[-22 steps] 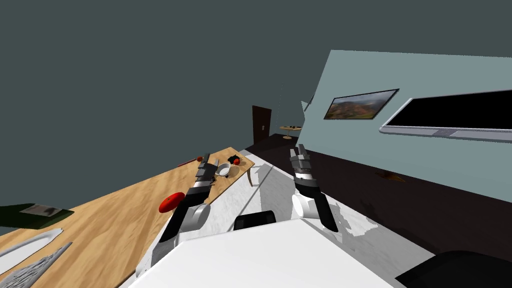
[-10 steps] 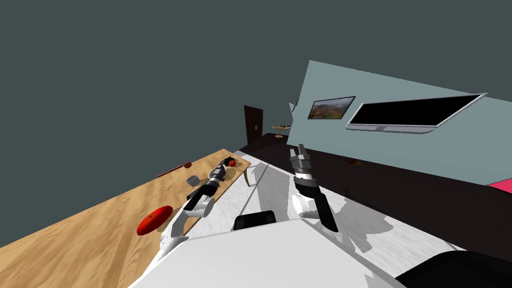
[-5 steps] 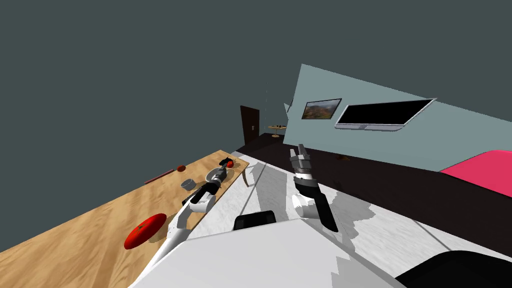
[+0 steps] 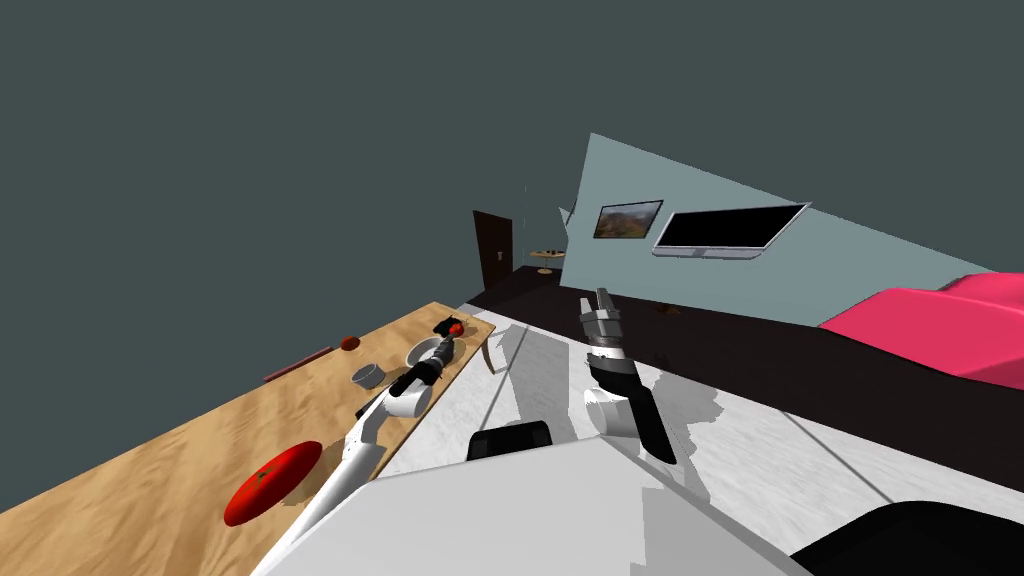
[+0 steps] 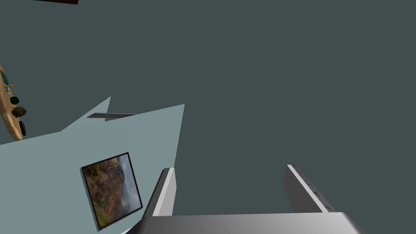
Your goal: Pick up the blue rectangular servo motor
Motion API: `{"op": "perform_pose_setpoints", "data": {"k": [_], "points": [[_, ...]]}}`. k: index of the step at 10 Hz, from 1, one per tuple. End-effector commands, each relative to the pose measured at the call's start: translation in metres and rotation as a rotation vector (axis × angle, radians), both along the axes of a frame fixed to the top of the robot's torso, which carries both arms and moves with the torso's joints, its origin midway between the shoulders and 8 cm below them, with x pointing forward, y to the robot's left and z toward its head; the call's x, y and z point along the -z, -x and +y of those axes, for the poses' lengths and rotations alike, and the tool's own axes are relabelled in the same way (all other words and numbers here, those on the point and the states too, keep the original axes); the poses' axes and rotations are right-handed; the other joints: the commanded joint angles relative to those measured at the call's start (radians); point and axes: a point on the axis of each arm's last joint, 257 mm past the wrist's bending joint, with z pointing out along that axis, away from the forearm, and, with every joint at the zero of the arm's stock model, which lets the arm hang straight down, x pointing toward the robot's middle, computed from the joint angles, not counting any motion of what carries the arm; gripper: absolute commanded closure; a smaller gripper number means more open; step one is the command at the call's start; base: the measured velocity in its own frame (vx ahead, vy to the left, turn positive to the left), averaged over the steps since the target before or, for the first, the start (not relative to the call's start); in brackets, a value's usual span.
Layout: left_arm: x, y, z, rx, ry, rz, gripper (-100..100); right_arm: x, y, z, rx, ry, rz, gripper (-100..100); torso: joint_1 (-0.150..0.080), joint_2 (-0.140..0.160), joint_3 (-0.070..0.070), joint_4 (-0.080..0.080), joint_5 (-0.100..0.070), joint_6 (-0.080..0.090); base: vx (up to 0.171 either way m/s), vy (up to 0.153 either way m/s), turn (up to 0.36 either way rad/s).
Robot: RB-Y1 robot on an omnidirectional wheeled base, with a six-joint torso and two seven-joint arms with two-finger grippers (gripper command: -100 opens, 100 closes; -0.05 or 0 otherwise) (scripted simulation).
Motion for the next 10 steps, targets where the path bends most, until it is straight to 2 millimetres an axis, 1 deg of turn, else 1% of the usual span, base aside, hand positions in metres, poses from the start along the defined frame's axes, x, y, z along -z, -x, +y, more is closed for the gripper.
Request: {"op": "perform_pose_setpoints", "data": {"k": [1,2,3,4,5,6,7,8,9,10], "points": [[0.023,0.001,0.006,-0.002,-0.016,0.073,-100,0.000,0.000,0.000,0.000,0.000,0.000,0,0.000,0.000,0.000,0.000,0.000,0.000,-0.009,0.046,-0.167],[0.027,0.002,0.006,-0.003,-0.018,0.089,-100,0.000,0.000,0.000,0.000,0.000,0.000,0,0.001,0.000,0.000,0.000,0.000,0.000,-0.016,0.046,-0.077],[0.043,0.002,0.012,-0.006,-0.030,0.143,-100,0.000,0.000,0.000,0.000,0.000,0.000,0,0.001,0.000,0.000,0.000,0.000,0.000,-0.031,0.048,-0.158],[0.046,0.004,0.013,-0.007,-0.032,0.156,-100,0.000,0.000,0.000,0.000,0.000,0.000,0,0.001,0.001,0.000,0.000,0.000,0.000,-0.025,0.043,-0.085],[0.061,0.005,0.018,-0.009,-0.044,0.212,-100,0.000,0.000,0.000,0.000,0.000,0.000,0,0.000,0.000,0.000,0.000,0.000,0.000,-0.028,0.047,-0.148],[0.064,0.006,0.020,-0.013,-0.044,0.220,-100,0.000,0.000,0.000,0.000,0.000,0.000,0,0.001,0.001,0.000,0.000,0.000,0.000,-0.019,0.043,-0.082],[0.080,0.009,0.027,-0.019,-0.056,0.280,-100,0.000,0.000,0.000,0.000,0.000,0.000,0,0.001,0.000,0.000,0.000,0.000,0.000,-0.013,0.050,-0.137],[0.088,0.009,0.032,-0.021,-0.063,0.313,-100,0.000,0.000,0.000,0.000,0.000,0.000,0,0.001,0.000,0.000,0.000,0.000,0.000,-0.032,0.073,-0.245],[0.096,0.014,0.035,-0.027,-0.066,0.341,-100,0.000,0.000,0.000,0.000,0.000,0.000,0,0.002,0.000,0.000,0.000,0.000,0.000,-0.027,0.058,-0.075],[0.109,0.017,0.043,-0.035,-0.074,0.391,-100,0.000,0.000,0.000,0.000,0.000,0.000,0,0.002,0.000,0.000,0.000,0.000,-0.001,-0.021,0.046,-0.115]]}}
